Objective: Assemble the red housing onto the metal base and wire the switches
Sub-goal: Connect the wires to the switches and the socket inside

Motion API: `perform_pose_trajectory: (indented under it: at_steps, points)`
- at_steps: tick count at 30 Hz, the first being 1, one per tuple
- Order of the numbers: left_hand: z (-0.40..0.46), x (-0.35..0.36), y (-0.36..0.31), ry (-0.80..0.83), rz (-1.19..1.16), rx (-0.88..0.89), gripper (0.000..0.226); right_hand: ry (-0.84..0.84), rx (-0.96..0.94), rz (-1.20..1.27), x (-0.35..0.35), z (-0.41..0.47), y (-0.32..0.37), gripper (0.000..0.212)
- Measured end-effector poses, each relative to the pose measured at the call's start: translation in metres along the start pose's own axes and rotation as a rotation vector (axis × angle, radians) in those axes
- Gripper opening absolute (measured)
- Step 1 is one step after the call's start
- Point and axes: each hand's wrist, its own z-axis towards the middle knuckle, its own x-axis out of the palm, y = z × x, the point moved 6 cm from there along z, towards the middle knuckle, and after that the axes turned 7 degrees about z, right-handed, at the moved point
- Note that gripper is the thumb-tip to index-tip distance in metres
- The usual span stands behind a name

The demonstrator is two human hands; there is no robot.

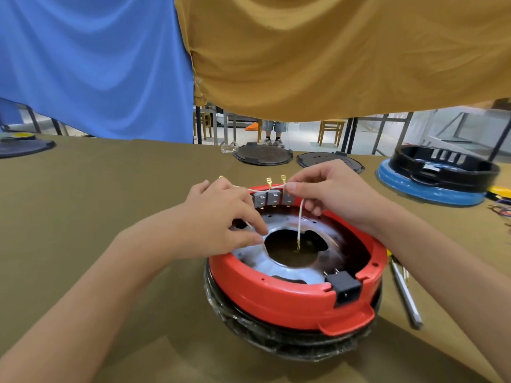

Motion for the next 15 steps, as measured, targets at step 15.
perform_pose_trajectory:
  at_steps: [15]
  points:
    - [-0.001,-0.004,-0.016,-0.163,-0.41,0.103,0.014,-0.069,-0.103,-0.12,0.002,-0.004,0.005,0.007]
